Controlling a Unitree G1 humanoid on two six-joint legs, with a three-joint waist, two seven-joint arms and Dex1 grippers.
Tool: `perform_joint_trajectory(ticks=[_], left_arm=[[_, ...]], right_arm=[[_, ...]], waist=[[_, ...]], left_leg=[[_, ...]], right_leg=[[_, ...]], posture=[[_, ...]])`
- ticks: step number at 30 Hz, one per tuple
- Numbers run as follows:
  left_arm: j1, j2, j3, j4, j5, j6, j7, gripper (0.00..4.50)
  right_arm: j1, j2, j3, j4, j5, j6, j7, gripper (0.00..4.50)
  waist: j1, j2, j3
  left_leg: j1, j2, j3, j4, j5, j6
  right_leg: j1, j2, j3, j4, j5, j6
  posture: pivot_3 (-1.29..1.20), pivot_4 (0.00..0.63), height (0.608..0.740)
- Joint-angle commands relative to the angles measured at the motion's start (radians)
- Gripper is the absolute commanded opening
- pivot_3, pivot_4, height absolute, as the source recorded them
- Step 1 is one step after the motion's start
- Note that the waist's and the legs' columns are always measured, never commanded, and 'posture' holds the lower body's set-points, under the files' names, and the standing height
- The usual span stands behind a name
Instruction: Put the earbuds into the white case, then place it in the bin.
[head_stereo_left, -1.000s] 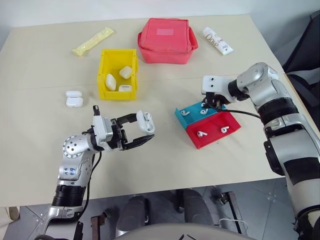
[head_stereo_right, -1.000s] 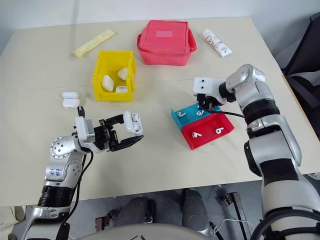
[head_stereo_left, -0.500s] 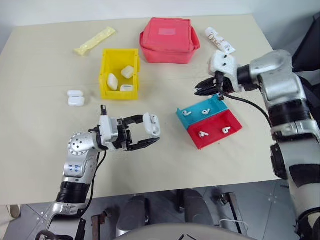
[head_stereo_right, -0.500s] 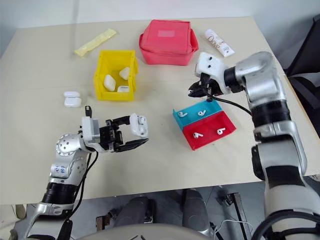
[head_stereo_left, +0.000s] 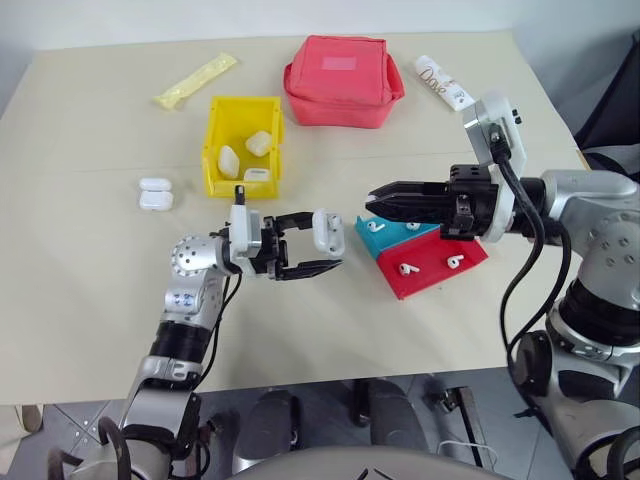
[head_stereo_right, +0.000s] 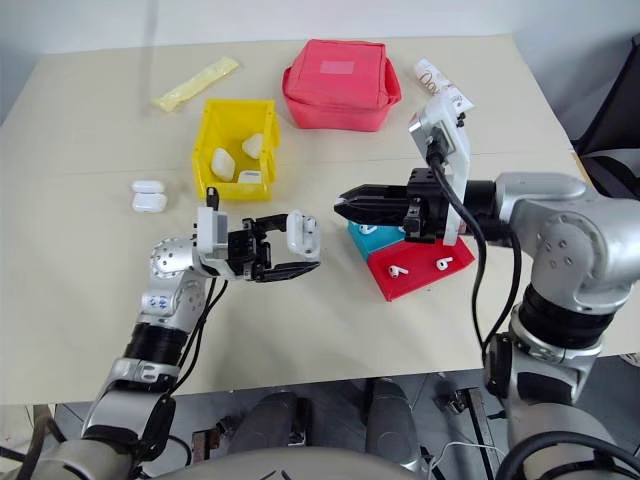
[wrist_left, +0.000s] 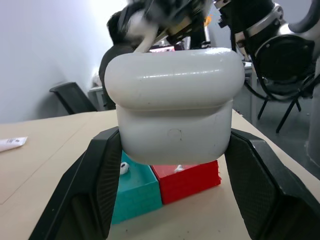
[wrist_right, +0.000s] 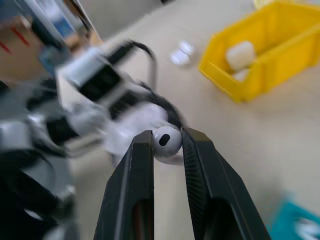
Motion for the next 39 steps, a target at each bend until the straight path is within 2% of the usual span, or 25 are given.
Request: perform_joint_trajectory(ticks=[1,5,9,13,16,19,24,31,39], left_arm=[[-0.05,-0.022,0.002,0.055,0.006,-0.047,-0.031,2.74],[-0.099,-0.058,-0.004,0.128,0.012,-0.083,-0.067,2.74],[-0.13,-0.079,0.005,0.17,0.017,-0.106,-0.085,2.74],[-0.144,-0.086,0.013,0.192,0.018,-0.122,-0.093,2.74],[-0.143,-0.088,0.017,0.19,0.017,-0.129,-0.087,2.74],[-0.141,-0.085,0.023,0.186,0.013,-0.129,-0.086,2.74],[-0.129,-0.085,0.025,0.163,0.004,-0.118,-0.088,2.74],[-0.094,-0.085,0.017,0.089,-0.015,-0.081,-0.097,2.74],[-0.078,-0.085,0.018,0.083,-0.003,-0.082,-0.093,2.74]], right_arm=[[0.039,0.06,-0.097,-0.043,0.204,0.023,-0.194,0.45],[0.095,0.161,-0.137,-0.03,0.462,0.023,-0.49,0.45],[0.138,0.19,-0.154,0.004,0.693,0.023,-0.747,0.45],[0.218,0.035,-0.001,0.054,1.08,-0.202,-1.059,0.45],[0.267,-0.106,0.112,0.041,1.271,-0.361,-1.202,0.45],[0.296,-0.203,0.181,0.021,1.331,-0.464,-1.234,0.45],[0.329,-0.29,0.251,0.007,1.333,-0.555,-1.221,0.45],[0.331,-0.331,0.309,0.017,1.295,-0.625,-1.205,0.45],[0.305,-0.365,0.343,0.006,1.325,-0.663,-1.193,0.45]], waist=[[0.0,-0.001,0.0],[-0.003,-0.001,0.0],[-0.004,-0.001,0.0],[-0.003,-0.001,0.0],[-0.003,-0.001,0.0],[-0.002,-0.002,-0.001],[0.0,-0.003,-0.001],[0.009,-0.003,-0.001],[0.024,-0.003,-0.001]], left_leg=[[0.0,-0.001,0.0,0.0,0.0,0.001],[0.0,-0.002,0.0,0.0,0.0,0.001],[0.0,-0.001,0.001,-0.001,0.001,0.002],[0.0,-0.001,0.002,-0.001,0.001,0.003],[0.0,-0.002,0.002,-0.002,0.001,0.004],[0.0,-0.001,0.003,-0.002,0.0,0.005],[0.0,0.0,0.003,-0.001,0.0,0.007],[-0.001,0.0,0.003,-0.001,-0.001,0.008],[-0.002,0.001,0.002,-0.001,-0.001,0.008]], right_leg=[[0.0,0.0,0.0,0.0,0.0,0.0],[0.0,0.0,0.0,0.001,0.0,0.0],[-0.001,0.001,0.001,0.001,0.0,0.0],[-0.001,0.001,0.001,0.001,0.0,0.0],[0.0,0.0,0.001,-0.001,0.0,0.0],[0.0,0.001,0.001,-0.002,0.0,0.001],[0.0,0.002,0.001,-0.003,0.001,0.001],[0.0,0.0,0.001,-0.004,0.001,0.001],[0.0,-0.005,0.002,-0.006,0.001,0.001]], posture=[[0.0,0.15,0.74],[0.0,0.15,0.74],[0.0,0.15,0.74],[0.0,0.15,0.74],[0.0,0.15,0.74],[0.0,0.15,0.74],[0.0,0.15,0.74],[0.0,0.15,0.74],[0.0,0.15,0.74]])
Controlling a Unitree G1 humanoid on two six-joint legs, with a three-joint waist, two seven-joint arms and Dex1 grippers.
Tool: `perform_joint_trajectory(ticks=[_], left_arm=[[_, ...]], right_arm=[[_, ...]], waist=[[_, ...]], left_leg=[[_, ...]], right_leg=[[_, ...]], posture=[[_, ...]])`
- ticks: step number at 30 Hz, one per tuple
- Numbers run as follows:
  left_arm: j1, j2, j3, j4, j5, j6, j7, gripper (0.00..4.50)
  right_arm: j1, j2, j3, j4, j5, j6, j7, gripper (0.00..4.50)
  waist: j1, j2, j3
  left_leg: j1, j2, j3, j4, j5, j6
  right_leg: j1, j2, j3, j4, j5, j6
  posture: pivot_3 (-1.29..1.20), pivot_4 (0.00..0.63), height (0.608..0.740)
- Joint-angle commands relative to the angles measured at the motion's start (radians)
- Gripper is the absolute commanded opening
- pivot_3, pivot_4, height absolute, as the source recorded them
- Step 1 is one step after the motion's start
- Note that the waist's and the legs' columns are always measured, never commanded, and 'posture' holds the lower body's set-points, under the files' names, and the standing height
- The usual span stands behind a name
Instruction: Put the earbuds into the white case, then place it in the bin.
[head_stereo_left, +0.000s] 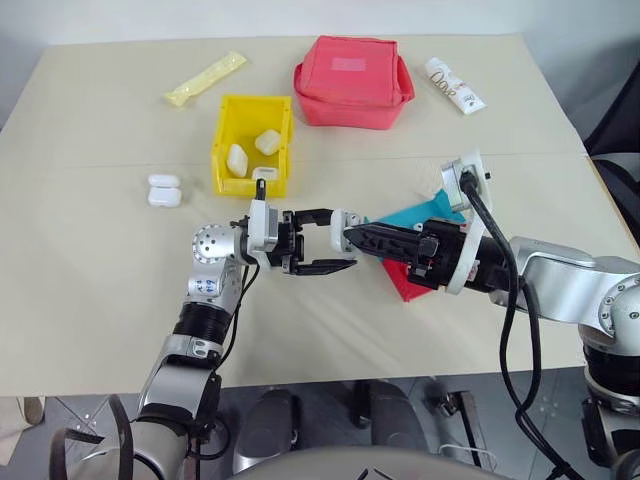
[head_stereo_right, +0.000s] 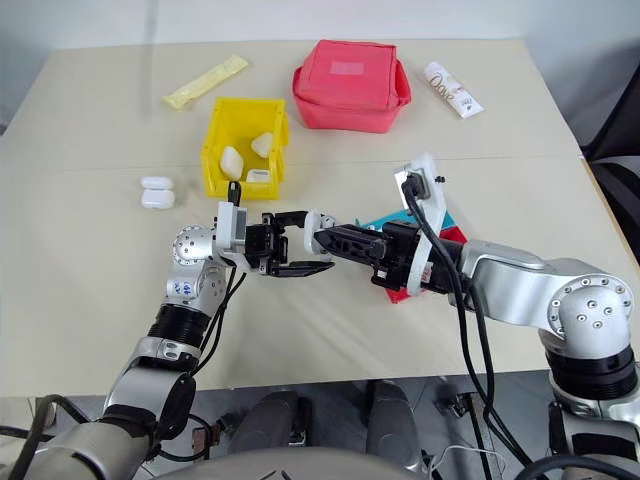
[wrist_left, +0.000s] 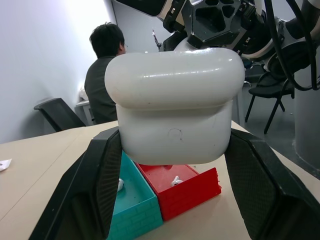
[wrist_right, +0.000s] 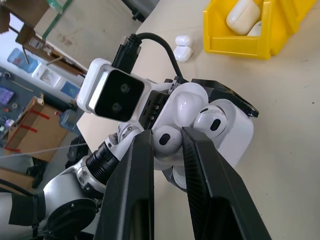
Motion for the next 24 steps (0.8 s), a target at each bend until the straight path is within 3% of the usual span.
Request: perform_joint_trajectory(ticks=[1,24], left_arm=[[0.004,-0.009,0.009,-0.053,-0.024,-0.003,0.008,2.74],[0.003,-0.027,0.016,-0.094,-0.037,0.027,0.041,2.74]], right_arm=[[0.004,-0.023,0.009,-0.017,0.009,-0.012,0.013,0.45],[0.116,0.009,0.061,0.0,-0.186,-0.052,0.052,0.45]], waist=[[0.0,0.0,0.0],[0.001,0.0,0.0]], left_leg=[[0.0,0.0,0.0,0.0,0.0,0.0],[-0.003,0.001,0.0,0.0,0.0,0.001]], right_leg=[[0.0,0.0,0.0,0.0,0.0,0.0],[0.0,0.001,-0.003,-0.007,0.003,0.0]], posture=[[0.0,0.15,0.74],[0.0,0.15,0.74]])
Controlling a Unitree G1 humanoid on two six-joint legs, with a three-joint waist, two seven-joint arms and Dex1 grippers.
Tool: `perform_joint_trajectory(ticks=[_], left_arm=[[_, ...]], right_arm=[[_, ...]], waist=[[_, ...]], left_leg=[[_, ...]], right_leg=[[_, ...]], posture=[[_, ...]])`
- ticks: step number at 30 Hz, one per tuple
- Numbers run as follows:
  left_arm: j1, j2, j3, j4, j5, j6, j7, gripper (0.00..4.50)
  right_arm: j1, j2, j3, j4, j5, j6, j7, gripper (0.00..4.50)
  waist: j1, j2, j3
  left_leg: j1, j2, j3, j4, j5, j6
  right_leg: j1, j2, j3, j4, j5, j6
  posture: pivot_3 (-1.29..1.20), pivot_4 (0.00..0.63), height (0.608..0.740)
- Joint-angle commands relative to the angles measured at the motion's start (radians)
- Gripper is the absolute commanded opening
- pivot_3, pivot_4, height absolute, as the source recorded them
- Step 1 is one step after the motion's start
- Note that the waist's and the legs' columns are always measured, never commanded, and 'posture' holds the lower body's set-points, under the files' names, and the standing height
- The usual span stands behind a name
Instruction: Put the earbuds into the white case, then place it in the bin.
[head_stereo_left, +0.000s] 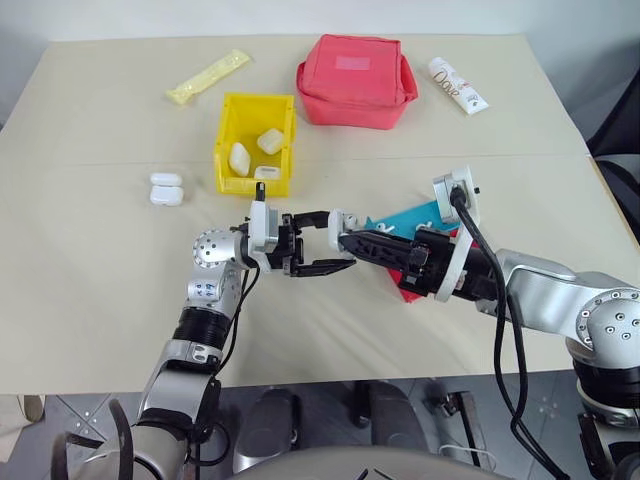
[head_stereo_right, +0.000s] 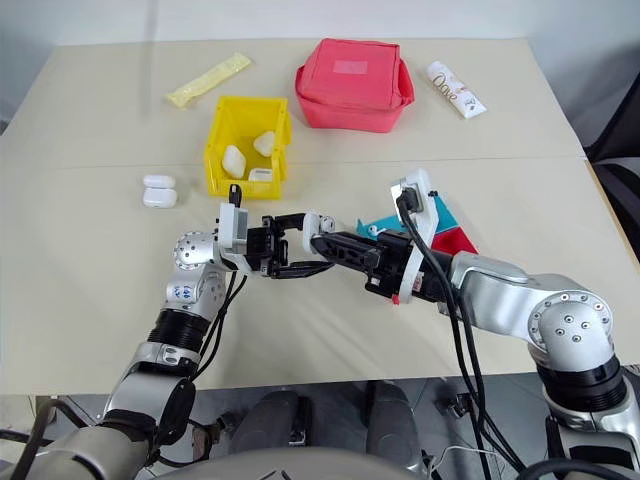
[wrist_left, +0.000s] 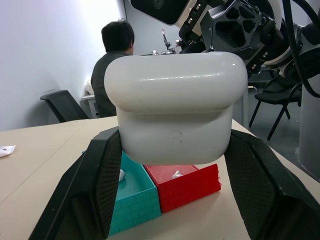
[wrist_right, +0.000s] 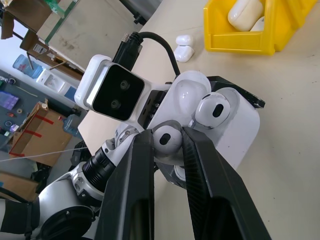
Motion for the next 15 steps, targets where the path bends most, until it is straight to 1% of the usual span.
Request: perform_joint_trajectory(ticks=[1,2,4,5,7,8,15], left_arm=[[-0.024,-0.016,0.017,-0.073,-0.042,-0.013,0.004,2.74],[-0.024,-0.015,0.017,-0.072,-0.041,-0.013,0.004,2.74],[-0.025,-0.012,0.016,-0.066,-0.036,-0.016,0.002,2.74],[-0.026,-0.01,0.016,-0.062,-0.033,-0.017,0.002,2.74],[-0.028,-0.008,0.015,-0.058,-0.03,-0.017,0.001,2.74],[-0.028,-0.007,0.014,-0.056,-0.028,-0.016,0.001,2.74],[-0.03,-0.005,0.015,-0.049,-0.025,-0.014,-0.004,2.74]], right_arm=[[0.042,-0.02,0.011,0.026,-0.064,0.02,-0.026,0.45],[0.043,-0.021,0.009,0.025,-0.069,0.02,-0.023,0.45],[0.039,-0.026,0.005,0.02,-0.086,0.024,-0.011,1.22],[0.035,-0.029,0.001,0.015,-0.094,0.027,-0.004,1.39],[0.03,-0.035,-0.009,0.007,-0.098,0.029,0.011,2.02],[0.028,-0.041,-0.015,-0.001,-0.102,0.032,0.026,2.24],[0.031,-0.08,-0.05,-0.035,-0.112,0.038,0.095,2.24]], waist=[[0.0,0.0,0.0],[-0.001,0.0,0.0],[-0.001,0.0,0.0],[-0.001,0.0,0.0],[-0.001,0.0,0.0],[-0.001,0.0,0.0],[-0.001,0.0,0.0]], left_leg=[[0.0,0.0,0.0,0.0,0.0,0.0],[0.0,0.0,0.0,0.0,0.0,0.0],[0.0,0.0,0.0,0.0,0.0,0.0],[0.0,0.0,0.0,0.0,0.0,0.0],[0.0,0.0,0.0,0.0,0.0,0.0],[0.0,0.0,0.0,0.0,0.0,0.0],[-0.001,0.0,0.0,0.0,0.0,0.0]], right_leg=[[0.0,0.0,0.0,0.0,0.0,0.0],[0.0,0.0,0.0,0.0,0.0,0.0],[0.0,0.0,0.0,0.0,0.0,0.0],[0.0,0.0,0.0,0.0,0.0,0.0],[0.0,0.0,0.0,0.0,0.0,0.0],[0.0,0.0,0.0,0.0,0.0,0.0],[0.0,0.0,0.0,-0.002,0.001,-0.001]], posture=[[0.0,0.15,0.74],[0.0,0.15,0.74],[0.0,0.15,0.74],[0.0,0.15,0.74],[0.0,0.15,0.74],[0.0,0.15,0.74],[0.0,0.15,0.74]])
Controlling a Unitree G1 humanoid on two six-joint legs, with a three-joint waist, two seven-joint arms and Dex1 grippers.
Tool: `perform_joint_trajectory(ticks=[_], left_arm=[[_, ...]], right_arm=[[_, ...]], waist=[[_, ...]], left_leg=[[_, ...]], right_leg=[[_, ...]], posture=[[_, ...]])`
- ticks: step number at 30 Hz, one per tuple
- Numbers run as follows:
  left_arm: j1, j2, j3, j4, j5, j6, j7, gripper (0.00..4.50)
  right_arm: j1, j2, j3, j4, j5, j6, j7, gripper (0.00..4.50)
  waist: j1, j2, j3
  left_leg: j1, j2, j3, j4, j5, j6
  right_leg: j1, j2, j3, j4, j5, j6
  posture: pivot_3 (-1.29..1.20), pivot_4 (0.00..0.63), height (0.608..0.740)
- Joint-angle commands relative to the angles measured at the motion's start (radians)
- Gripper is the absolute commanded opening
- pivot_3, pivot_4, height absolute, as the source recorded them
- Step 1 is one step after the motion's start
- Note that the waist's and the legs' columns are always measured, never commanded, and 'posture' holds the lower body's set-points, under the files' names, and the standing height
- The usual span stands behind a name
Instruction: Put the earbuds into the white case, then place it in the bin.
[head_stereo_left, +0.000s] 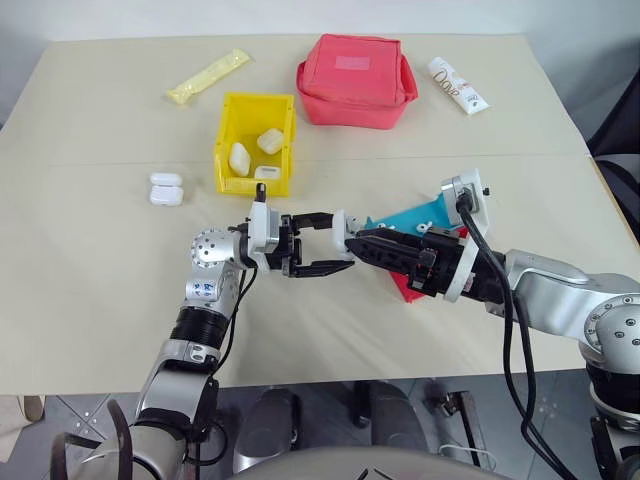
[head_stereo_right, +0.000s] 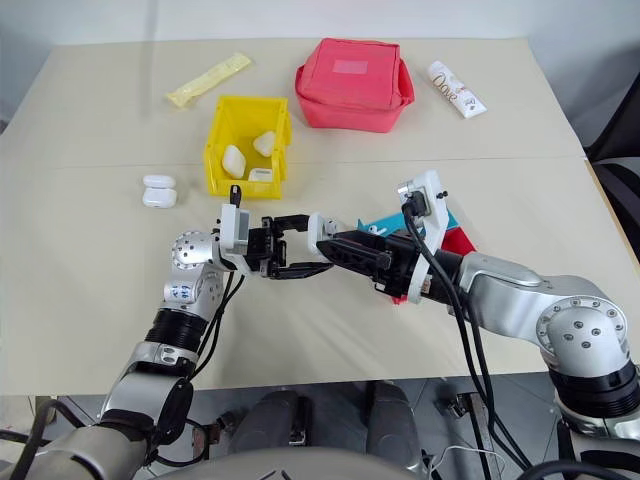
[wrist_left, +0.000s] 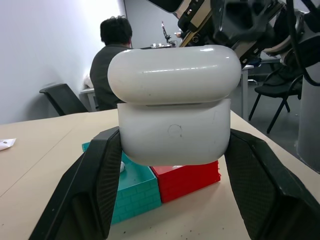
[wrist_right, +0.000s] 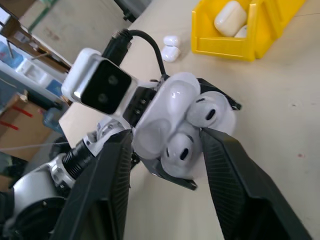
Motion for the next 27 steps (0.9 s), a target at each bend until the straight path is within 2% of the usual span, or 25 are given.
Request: perform_joint_trajectory(ticks=[1,8,16,19,20,24,27], left_arm=[[-0.03,-0.015,0.016,-0.047,-0.041,-0.013,-0.004,2.74],[-0.04,0.003,0.021,-0.024,-0.036,-0.012,-0.015,2.74],[-0.066,0.08,-0.026,-0.012,0.074,0.004,0.023,2.74],[-0.084,0.101,-0.045,-0.032,0.137,0.033,0.091,2.74],[-0.092,0.103,-0.049,-0.035,0.146,0.035,0.102,2.74],[-0.13,0.115,-0.073,-0.045,0.225,0.042,0.179,2.74],[-0.141,0.117,-0.092,-0.052,0.246,0.06,0.203,2.74]], right_arm=[[0.017,-0.038,-0.022,-0.017,-0.018,0.022,0.02,2.24],[0.034,-0.125,-0.085,-0.041,0.005,0.044,0.09,2.24],[0.034,-0.288,-0.141,-0.063,-0.108,0.109,0.196,2.24],[-0.013,-0.351,-0.133,-0.085,-0.223,0.129,0.243,1.6],[-0.044,-0.356,-0.125,-0.091,-0.245,0.127,0.252,1.27],[-0.353,-0.258,0.041,-0.059,-0.31,0.195,0.236,0.02],[-0.478,-0.181,0.151,-0.032,-0.425,0.248,0.256,0.02]], waist=[[0.0,0.0,0.0],[0.001,0.0,0.0],[0.002,0.0,0.0],[0.003,0.0,0.0],[0.003,0.0,0.001],[-0.003,0.001,0.0],[-0.004,0.001,0.0]], left_leg=[[0.0,0.0,0.0,0.0,0.0,0.0],[-0.002,0.0,-0.001,0.0,0.0,0.0],[-0.002,0.0,-0.001,0.0,0.0,0.0],[-0.002,0.0,-0.001,0.0,0.0,0.0],[-0.003,0.0,-0.001,0.0,0.0,0.0],[-0.004,0.0,-0.002,0.0,0.0,-0.001],[-0.004,0.002,-0.002,-0.002,0.001,-0.003]], right_leg=[[0.0,0.0,0.0,0.0,0.0,0.0],[0.0,-0.001,0.001,-0.002,0.001,-0.001],[0.0,0.0,-0.002,-0.004,0.001,0.0],[-0.001,0.0,-0.001,-0.004,0.001,-0.001],[-0.001,0.0,-0.001,-0.004,0.002,-0.001],[-0.003,-0.001,0.001,-0.005,0.002,0.0],[-0.004,0.001,0.003,-0.004,0.002,-0.001]], posture=[[0.0,0.15,0.74],[0.0,0.15,0.74],[0.0,0.15,0.74],[0.0,0.15,0.74],[0.0,0.15,0.74],[0.0,0.15,0.74],[0.0,0.15,0.74]])
